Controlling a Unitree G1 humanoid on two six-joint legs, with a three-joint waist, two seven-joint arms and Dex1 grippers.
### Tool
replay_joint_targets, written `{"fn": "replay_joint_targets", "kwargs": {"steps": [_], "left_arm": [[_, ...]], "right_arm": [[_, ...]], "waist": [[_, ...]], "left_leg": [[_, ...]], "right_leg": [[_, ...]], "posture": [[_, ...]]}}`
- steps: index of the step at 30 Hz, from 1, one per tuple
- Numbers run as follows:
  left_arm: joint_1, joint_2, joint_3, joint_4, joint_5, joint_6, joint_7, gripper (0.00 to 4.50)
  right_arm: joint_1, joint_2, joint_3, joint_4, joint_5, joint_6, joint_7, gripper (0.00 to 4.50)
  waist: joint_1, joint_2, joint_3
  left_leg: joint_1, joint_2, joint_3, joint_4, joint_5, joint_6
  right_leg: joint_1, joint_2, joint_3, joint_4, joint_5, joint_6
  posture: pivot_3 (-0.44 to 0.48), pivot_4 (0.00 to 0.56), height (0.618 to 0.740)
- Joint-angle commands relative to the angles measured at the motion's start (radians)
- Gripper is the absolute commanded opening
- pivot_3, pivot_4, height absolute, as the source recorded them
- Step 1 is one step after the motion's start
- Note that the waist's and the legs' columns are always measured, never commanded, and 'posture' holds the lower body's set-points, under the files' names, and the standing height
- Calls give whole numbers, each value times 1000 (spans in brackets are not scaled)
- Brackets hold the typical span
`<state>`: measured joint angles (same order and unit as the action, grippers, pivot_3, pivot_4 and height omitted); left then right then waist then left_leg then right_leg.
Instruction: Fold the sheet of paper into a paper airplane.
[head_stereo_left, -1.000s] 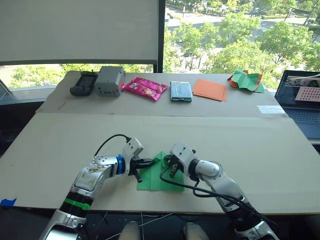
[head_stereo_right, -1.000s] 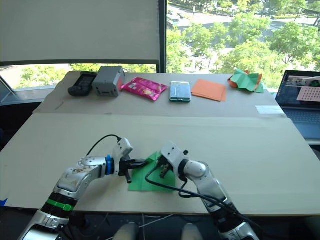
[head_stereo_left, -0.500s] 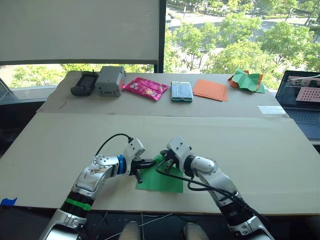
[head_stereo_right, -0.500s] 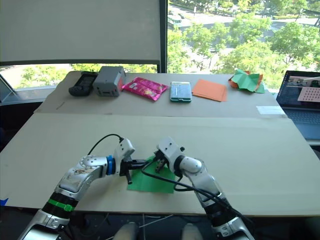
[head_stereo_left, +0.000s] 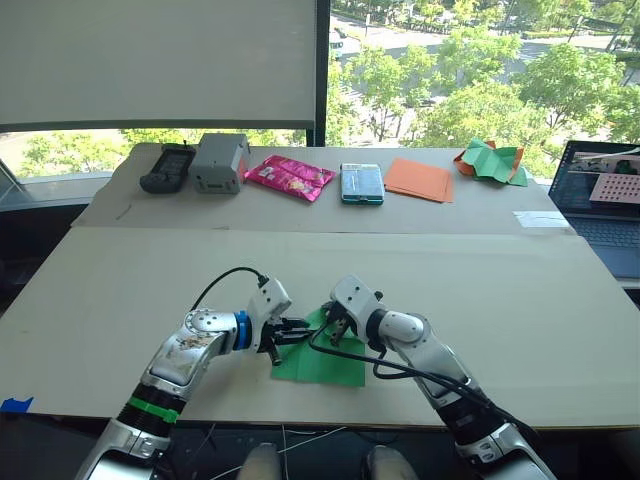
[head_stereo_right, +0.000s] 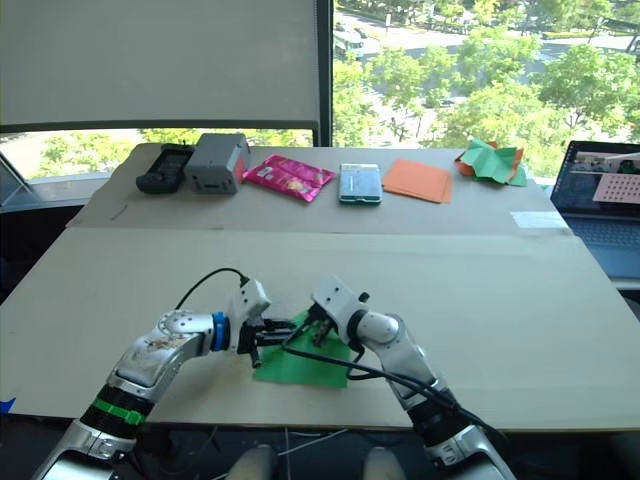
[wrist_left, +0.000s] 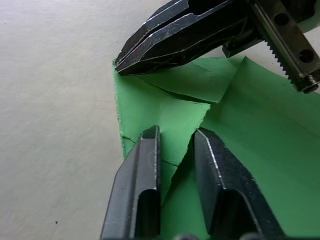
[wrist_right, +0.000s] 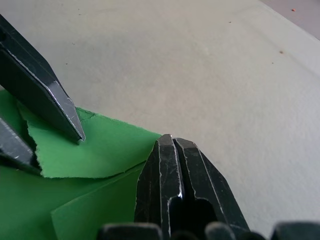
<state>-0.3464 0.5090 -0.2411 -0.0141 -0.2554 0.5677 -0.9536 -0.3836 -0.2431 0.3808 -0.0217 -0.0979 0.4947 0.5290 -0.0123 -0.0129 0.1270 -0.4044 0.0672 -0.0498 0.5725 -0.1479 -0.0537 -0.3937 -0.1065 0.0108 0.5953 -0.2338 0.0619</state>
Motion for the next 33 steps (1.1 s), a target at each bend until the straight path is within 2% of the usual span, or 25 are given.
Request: {"fn": "replay_joint_targets", "kwargs": {"steps": [1, 2, 5, 8, 11, 14, 20, 26, 33], "left_arm": [[-9, 24, 45, -11, -28, 36, -5, 2555], [-15, 26, 62, -9, -47, 47, -12, 2848], [-40, 39, 114, 7, -110, 65, -57, 2848], [-61, 42, 130, 27, -137, 65, -86, 2015], [-87, 28, 142, 40, -169, 78, -109, 984], [-125, 12, 96, 106, -103, 30, -80, 10], [-182, -53, -6, 277, 44, -104, -29, 10], [-230, -113, -9, 337, 62, -138, -37, 10], [-222, -125, -46, 380, 117, -181, -56, 10]], "right_arm": [[5, -9, 10, 6, -11, 23, 7, 0], [5, -9, 11, 5, -12, 24, 7, 0], [5, -6, 13, 7, -14, 25, 6, 0], [5, -3, 15, 9, -15, 26, 3, 0], [8, -1, 19, 7, -17, 27, 1, 0], [13, -1, 22, 4, -21, 29, 0, 0], [15, 5, 31, -2, -27, 35, -6, 0], [11, 9, 35, -3, -33, 39, -4, 0], [15, 9, 32, -9, -43, 51, -4, 0]], "waist": [[0, 0, 0], [-1, 0, 0], [-1, 0, 0], [0, 0, 0], [0, 0, 0], [0, 0, 0], [0, 0, 0], [0, 0, 0], [0, 0, -1]], "left_leg": [[0, 0, 0, 0, 0, 0], [0, 0, 0, 0, 0, 0], [0, 0, 0, 0, 0, 0], [0, 0, 0, 0, 0, 0], [0, 0, 0, 0, 0, 0], [0, 0, 0, 0, 0, 0], [0, 0, 0, 0, 0, 1], [0, 0, 0, 0, 0, 0], [1, 0, 0, 0, 0, 0]], "right_leg": [[0, 0, 0, 0, 0, 0], [0, 0, 0, 0, 0, 0], [0, 0, 0, 0, 0, 0], [-1, 0, 0, 0, 0, 0], [0, 0, 0, 0, 0, 0], [0, 0, 0, 0, 0, 0], [1, 0, 0, 0, 0, 0], [1, 0, 0, 1, 0, 0], [2, 0, 0, 1, 0, 0]], "posture": [[0, 150, 706], [0, 150, 706], [0, 150, 706], [0, 150, 706], [0, 150, 706], [0, 150, 706], [0, 150, 706], [0, 150, 706], [0, 150, 706]]}}
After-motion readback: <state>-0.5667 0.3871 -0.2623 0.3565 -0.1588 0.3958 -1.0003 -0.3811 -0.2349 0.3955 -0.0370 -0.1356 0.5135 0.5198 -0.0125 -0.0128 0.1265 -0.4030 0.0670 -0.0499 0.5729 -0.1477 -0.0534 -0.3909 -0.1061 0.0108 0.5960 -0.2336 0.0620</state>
